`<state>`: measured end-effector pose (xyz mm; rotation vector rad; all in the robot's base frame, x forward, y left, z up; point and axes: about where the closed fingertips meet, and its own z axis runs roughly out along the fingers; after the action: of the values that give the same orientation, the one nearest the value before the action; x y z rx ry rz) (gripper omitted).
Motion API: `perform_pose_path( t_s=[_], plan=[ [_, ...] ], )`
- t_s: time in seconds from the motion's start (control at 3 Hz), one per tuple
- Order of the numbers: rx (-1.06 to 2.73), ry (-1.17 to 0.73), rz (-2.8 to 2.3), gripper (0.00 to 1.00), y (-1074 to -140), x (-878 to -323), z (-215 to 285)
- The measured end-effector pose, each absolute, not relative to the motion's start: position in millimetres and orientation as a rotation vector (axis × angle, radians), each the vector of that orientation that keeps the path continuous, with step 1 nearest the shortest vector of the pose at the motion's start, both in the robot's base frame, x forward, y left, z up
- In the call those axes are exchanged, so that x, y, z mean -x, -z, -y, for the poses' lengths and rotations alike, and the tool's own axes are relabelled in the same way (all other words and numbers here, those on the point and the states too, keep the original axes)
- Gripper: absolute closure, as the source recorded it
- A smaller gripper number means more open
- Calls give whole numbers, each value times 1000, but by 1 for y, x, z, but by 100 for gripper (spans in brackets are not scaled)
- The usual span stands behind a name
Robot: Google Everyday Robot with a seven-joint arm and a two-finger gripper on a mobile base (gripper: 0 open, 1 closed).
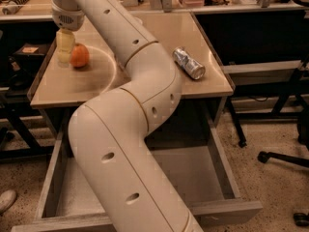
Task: Place orange into top drawer
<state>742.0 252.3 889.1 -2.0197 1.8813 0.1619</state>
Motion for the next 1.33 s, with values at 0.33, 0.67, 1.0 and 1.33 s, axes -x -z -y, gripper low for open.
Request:
perform_pose_path(
  t_s=[0.33,0.67,1.0,1.33],
  plan=[
    [2033,-157,-1907,0,-877,-743,-253],
    [2030,-146,-1916,0,-874,-748,-244],
    [2013,-110,-1872,0,-861,-769,-248],
    [2013,-110,-1872,0,-861,-769,-248]
  ],
)
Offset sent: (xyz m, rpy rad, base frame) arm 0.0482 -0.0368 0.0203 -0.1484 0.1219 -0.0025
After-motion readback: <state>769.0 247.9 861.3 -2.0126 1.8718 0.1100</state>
